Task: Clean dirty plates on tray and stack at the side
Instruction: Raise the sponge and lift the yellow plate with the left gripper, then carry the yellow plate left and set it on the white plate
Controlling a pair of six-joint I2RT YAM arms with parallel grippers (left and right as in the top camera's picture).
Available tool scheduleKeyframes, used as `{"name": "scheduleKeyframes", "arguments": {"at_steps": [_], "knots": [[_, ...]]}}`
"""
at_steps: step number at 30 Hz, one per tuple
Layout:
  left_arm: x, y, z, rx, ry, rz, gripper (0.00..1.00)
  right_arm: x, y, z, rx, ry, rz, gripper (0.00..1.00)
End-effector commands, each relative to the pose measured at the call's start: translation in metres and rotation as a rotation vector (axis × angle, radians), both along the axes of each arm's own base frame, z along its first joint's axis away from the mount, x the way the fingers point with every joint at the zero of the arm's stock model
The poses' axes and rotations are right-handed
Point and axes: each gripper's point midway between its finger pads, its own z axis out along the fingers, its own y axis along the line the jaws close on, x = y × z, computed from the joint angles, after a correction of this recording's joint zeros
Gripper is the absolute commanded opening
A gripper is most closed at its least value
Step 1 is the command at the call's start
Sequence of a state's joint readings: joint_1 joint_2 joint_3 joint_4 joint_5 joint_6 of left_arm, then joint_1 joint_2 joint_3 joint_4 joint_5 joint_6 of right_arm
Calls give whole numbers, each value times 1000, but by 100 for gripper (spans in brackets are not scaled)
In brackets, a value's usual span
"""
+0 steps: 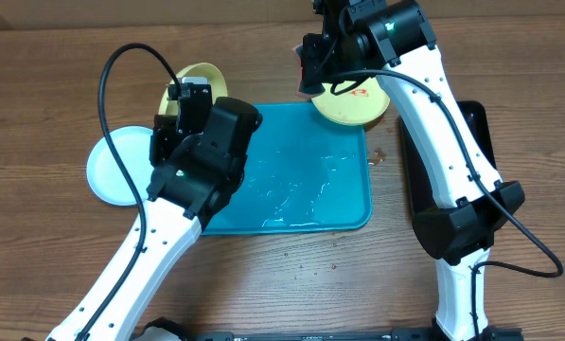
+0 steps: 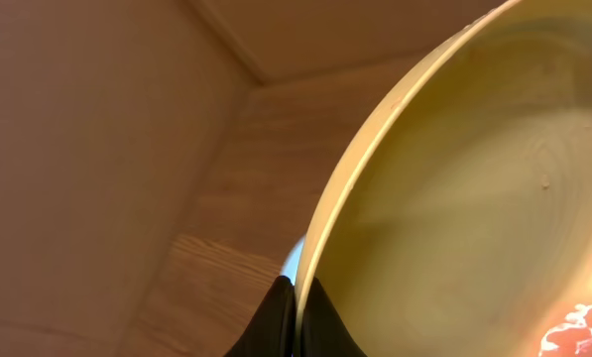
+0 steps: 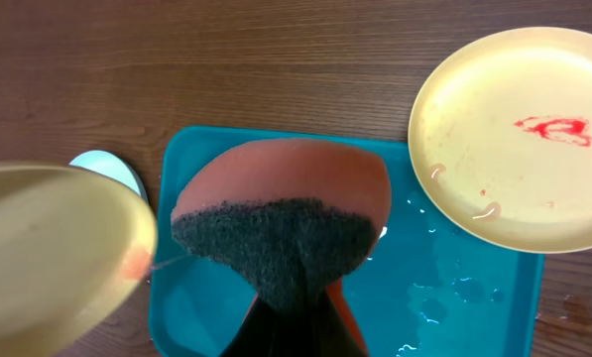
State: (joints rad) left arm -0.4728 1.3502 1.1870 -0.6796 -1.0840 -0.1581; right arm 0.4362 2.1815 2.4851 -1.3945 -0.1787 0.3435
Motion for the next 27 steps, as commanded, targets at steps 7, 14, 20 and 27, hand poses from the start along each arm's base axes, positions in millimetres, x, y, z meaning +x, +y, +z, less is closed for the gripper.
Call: {"name": "scheduleKeyframes", "arguments": {"at_steps": [7, 14, 20, 27], "knots": [[-14, 1, 48, 132, -184, 119, 4, 0, -1, 4, 1, -11, -1, 4], [-10, -7, 41, 106, -156, 71, 4, 0, -1, 4, 2, -11, -1, 4], [-5, -15, -1, -36, -1, -43, 5, 0, -2, 4, 0, -8, -1, 4], [-11, 8, -71, -448, 257, -67, 5, -1, -2, 3, -3, -2, 0, 4]]}}
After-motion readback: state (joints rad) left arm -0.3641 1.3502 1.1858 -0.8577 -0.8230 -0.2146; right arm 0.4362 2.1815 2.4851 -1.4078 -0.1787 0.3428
